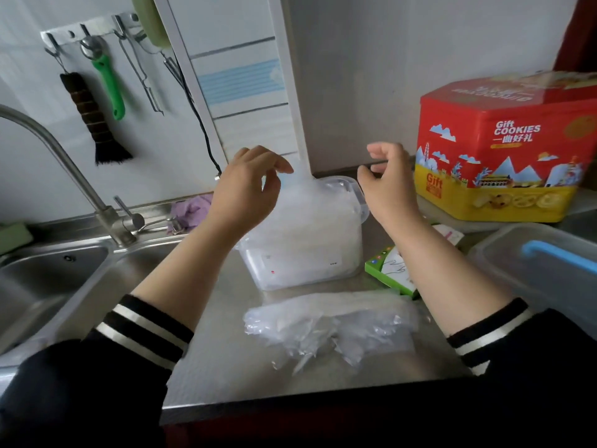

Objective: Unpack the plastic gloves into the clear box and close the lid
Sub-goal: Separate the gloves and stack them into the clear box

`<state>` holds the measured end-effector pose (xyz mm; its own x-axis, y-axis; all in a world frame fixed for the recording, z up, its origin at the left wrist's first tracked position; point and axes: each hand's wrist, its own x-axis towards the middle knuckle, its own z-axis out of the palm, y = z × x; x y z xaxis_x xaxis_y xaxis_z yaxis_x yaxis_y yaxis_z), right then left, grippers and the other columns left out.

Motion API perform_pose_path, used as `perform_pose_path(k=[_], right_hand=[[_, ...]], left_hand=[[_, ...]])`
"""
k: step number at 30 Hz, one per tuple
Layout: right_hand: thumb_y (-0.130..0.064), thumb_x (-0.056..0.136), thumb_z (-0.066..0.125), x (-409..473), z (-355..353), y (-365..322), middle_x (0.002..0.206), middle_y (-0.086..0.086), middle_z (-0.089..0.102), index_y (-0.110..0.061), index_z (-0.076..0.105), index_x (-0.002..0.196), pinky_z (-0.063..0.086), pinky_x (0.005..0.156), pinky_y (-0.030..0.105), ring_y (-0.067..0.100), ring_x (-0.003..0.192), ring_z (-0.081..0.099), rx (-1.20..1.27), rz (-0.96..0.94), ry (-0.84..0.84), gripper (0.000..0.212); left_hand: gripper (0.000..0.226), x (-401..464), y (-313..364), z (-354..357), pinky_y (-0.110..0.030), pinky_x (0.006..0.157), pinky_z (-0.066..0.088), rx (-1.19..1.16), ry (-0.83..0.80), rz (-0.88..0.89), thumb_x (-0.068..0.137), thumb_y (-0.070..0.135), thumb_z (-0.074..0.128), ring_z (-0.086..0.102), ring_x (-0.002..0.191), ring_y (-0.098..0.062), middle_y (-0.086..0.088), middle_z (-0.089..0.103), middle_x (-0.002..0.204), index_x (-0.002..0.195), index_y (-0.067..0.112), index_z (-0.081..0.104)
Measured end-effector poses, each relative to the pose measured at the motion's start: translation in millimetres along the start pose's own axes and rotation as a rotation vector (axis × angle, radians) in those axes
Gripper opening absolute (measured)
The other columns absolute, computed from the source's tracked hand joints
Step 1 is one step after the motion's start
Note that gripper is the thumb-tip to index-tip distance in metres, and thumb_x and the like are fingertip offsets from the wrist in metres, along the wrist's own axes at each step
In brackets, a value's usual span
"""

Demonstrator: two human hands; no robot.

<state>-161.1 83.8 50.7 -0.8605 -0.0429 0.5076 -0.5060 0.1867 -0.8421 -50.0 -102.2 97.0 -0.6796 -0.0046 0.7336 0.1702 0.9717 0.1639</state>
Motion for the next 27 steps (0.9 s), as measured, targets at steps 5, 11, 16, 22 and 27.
perform_pose_path(k=[5,11,16,22,27], right_hand=[[-0.023,0.086,0.07,-59.0,-35.5,-9.0,0.092,-0.009,0.063,-0.023,0.059,0.102,0.049,0.078,0.026,0.01,0.085,0.06,0.087,0.126,-0.462,0.019],[-0.034,0.076,0.079,-125.2,-37.1,24.9,0.103,-0.02,0.056,-0.028,0.065,0.107,0.045,0.087,0.021,0.002,0.097,0.055,-0.268,0.025,-0.833,0.035],[-0.017,0.083,0.069,-143.0,-23.1,51.0,0.086,-0.01,0.063,-0.02,0.069,0.088,0.048,0.075,0.031,0.012,0.085,0.06,-0.151,-0.148,-0.537,0.006],[-0.02,0.083,0.072,-146.5,-18.7,56.5,0.085,-0.004,0.068,-0.014,0.068,0.087,0.05,0.076,0.032,0.017,0.083,0.064,-0.076,-0.133,-0.346,0.009],[-0.024,0.079,0.071,-143.4,-17.5,57.9,0.08,0.0,0.063,-0.01,0.067,0.077,0.051,0.072,0.036,0.017,0.077,0.06,-0.011,-0.189,-0.273,0.014]], left_hand=[[0.028,-56.7,52.5,13.6,-0.007,0.064,0.034,-0.307,-0.152,-0.142,0.086,0.003,0.049,0.055,0.078,-0.004,0.011,0.067,0.09,0.102,0.02,0.064],[0.01,-121.4,63.5,46.4,-0.007,0.071,0.039,-0.478,-0.33,-0.364,0.09,0.027,0.064,0.058,0.089,0.002,0.017,0.066,0.094,0.1,0.029,0.062],[0.01,-159.0,60.3,68.1,-0.013,0.079,0.04,-0.441,-0.225,-0.403,0.083,0.04,0.07,0.053,0.094,-0.002,0.023,0.062,0.09,0.089,0.036,0.063],[0.014,-163.6,53.6,75.0,-0.023,0.073,0.042,-0.316,-0.067,-0.381,0.085,0.029,0.062,0.052,0.082,-0.011,0.016,0.06,0.079,0.08,0.017,0.069],[0.035,-165.6,53.5,76.8,-0.028,0.071,0.042,-0.343,-0.082,-0.367,0.092,0.04,0.047,0.049,0.078,-0.012,0.01,0.06,0.074,0.073,0.014,0.062]])
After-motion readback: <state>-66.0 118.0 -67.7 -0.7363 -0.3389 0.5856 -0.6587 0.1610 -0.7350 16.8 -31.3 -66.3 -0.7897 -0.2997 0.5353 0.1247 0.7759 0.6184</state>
